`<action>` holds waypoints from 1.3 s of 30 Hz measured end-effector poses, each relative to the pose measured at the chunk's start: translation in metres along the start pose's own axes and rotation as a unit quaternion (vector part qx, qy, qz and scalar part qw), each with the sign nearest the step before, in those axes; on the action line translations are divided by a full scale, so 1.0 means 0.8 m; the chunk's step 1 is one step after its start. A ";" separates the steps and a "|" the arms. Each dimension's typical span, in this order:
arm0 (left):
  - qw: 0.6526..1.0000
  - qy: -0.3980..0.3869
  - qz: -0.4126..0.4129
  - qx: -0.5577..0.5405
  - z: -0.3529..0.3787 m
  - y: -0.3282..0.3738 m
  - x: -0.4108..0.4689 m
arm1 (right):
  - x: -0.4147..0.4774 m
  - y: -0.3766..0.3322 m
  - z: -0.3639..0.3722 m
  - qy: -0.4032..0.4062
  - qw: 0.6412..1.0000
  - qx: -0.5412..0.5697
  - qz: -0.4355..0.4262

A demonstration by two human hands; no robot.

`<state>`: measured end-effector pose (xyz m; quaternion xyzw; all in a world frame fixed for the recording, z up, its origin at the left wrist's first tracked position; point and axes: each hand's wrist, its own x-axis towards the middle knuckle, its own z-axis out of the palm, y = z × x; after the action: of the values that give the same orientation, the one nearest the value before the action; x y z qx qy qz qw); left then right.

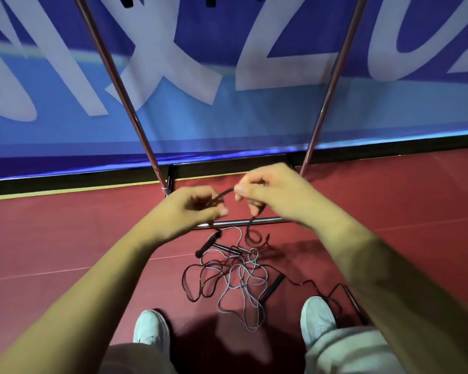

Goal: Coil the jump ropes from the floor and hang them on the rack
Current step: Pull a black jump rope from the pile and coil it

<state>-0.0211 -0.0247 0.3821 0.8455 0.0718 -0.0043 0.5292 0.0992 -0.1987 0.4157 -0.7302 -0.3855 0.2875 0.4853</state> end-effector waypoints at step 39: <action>0.719 0.306 -0.049 -0.622 -0.097 -0.039 -0.025 | -0.014 0.119 -0.028 -0.041 0.961 -0.185 0.199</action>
<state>-0.0506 0.0561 0.3900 0.2760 0.2578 0.2745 0.8843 0.1381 -0.2415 0.3358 -0.8570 -0.2986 0.3313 0.2582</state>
